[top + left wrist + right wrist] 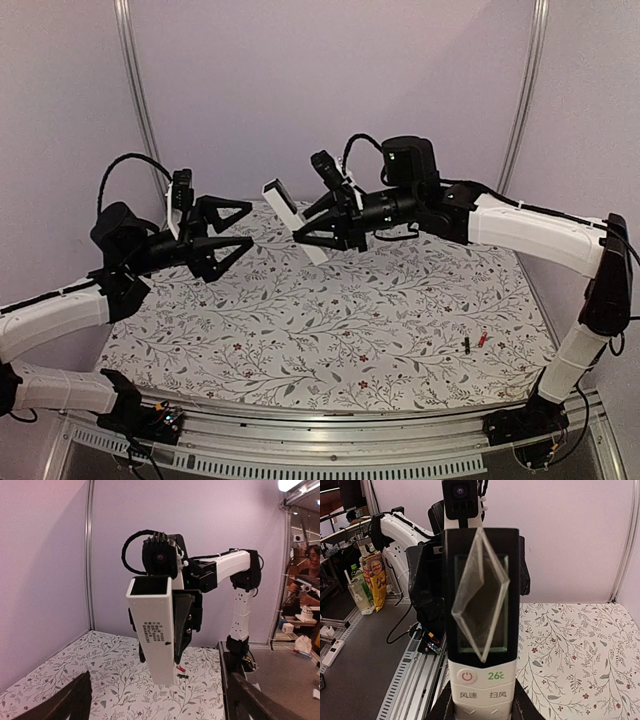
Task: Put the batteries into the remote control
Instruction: Pass from the right arm to the left, then pass from the left arm to the right
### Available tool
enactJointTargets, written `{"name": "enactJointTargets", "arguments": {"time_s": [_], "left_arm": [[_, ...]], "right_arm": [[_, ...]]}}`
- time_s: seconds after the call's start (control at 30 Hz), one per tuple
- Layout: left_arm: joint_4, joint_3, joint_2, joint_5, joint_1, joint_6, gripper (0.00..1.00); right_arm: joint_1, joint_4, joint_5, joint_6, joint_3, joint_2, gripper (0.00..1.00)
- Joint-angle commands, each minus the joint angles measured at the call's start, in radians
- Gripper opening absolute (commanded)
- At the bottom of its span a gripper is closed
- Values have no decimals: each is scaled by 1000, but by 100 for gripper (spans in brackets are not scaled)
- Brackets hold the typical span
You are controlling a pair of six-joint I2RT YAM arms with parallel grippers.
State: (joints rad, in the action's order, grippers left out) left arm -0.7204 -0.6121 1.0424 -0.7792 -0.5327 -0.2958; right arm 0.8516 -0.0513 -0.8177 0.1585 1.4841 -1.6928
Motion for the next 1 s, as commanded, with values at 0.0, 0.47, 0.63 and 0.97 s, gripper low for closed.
{"name": "enactJointTargets", "arguments": {"time_s": [0.0, 0.47, 0.63, 0.97], "left_arm": [[-3, -14, 2, 59, -62, 10, 89], [9, -66, 86, 69, -102, -56, 37], [-23, -58, 84, 96, -105, -115, 0], [132, -70, -14, 732, -242, -310, 0]], "right_arm": [[38, -17, -20, 17, 43, -44, 0], [80, -117, 5, 87, 122, -105, 0], [80, -125, 41, 92, 122, -98, 9], [189, 176, 675, 110, -132, 65, 72]]}}
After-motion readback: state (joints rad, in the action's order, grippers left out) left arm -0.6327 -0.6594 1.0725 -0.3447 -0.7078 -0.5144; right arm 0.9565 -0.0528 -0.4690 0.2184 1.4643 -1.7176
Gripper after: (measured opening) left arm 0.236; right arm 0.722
